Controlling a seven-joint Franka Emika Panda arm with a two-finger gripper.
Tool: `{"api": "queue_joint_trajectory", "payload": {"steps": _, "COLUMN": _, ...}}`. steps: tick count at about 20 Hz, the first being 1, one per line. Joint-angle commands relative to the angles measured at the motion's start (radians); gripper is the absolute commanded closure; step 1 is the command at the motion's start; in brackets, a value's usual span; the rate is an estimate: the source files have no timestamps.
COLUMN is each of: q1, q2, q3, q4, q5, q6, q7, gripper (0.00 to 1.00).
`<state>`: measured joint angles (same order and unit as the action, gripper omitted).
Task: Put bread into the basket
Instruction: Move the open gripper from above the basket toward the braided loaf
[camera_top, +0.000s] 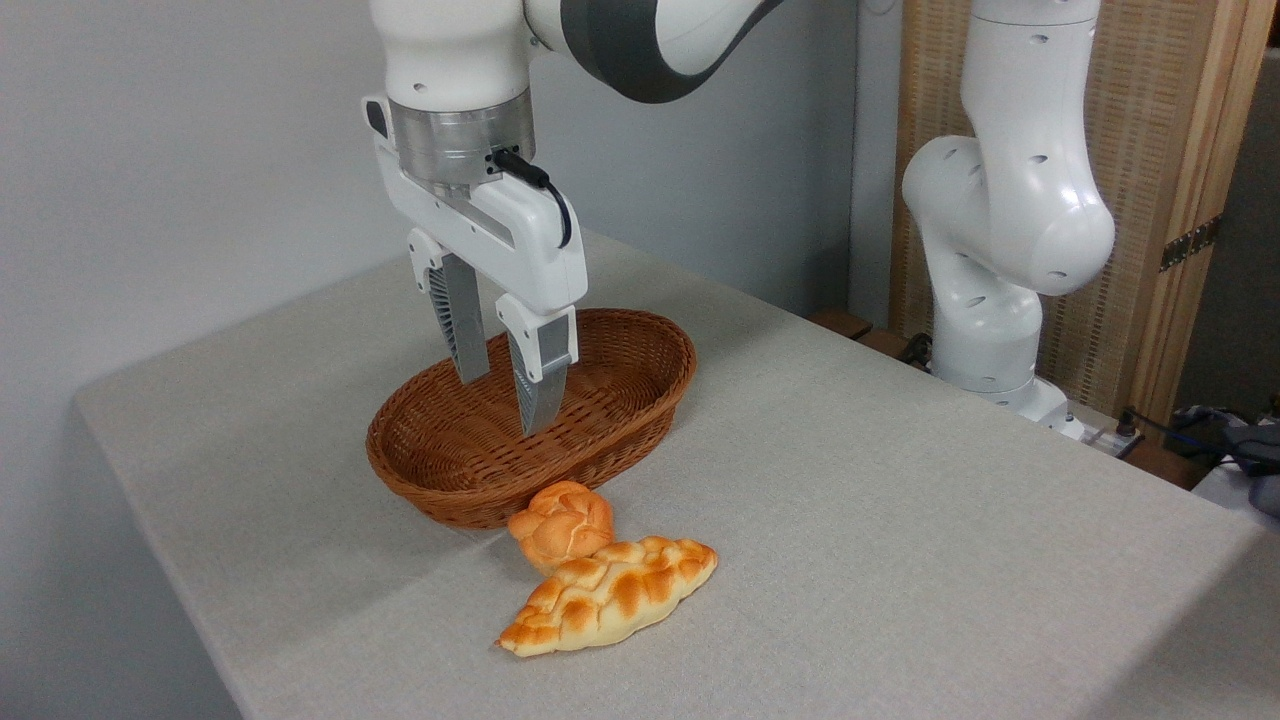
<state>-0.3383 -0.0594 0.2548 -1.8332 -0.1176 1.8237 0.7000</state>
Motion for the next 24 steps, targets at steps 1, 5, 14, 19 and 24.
{"api": "queue_joint_trajectory", "payload": {"steps": 1, "q1": 0.004, "q2": -0.031, "q3": 0.012, "q4": -0.003, "q5": 0.006, "q6": -0.018, "q7": -0.005, "gripper": 0.00}}
{"api": "queue_joint_trajectory", "payload": {"steps": 5, "q1": 0.005, "q2": -0.031, "q3": 0.015, "q4": -0.003, "q5": 0.006, "q6": -0.020, "q7": -0.005, "gripper": 0.00}}
{"api": "queue_joint_trajectory", "payload": {"steps": 14, "q1": 0.010, "q2": -0.031, "q3": 0.020, "q4": -0.018, "q5": 0.009, "q6": -0.003, "q7": 0.013, "gripper": 0.00}}
{"api": "queue_joint_trajectory", "payload": {"steps": 19, "q1": 0.010, "q2": -0.030, "q3": 0.087, "q4": -0.037, "q5": 0.024, "q6": 0.002, "q7": 0.111, "gripper": 0.00}}
{"api": "queue_joint_trajectory", "payload": {"steps": 24, "q1": 0.024, "q2": -0.027, "q3": 0.106, "q4": -0.147, "q5": 0.026, "q6": 0.201, "q7": 0.125, "gripper": 0.00}}
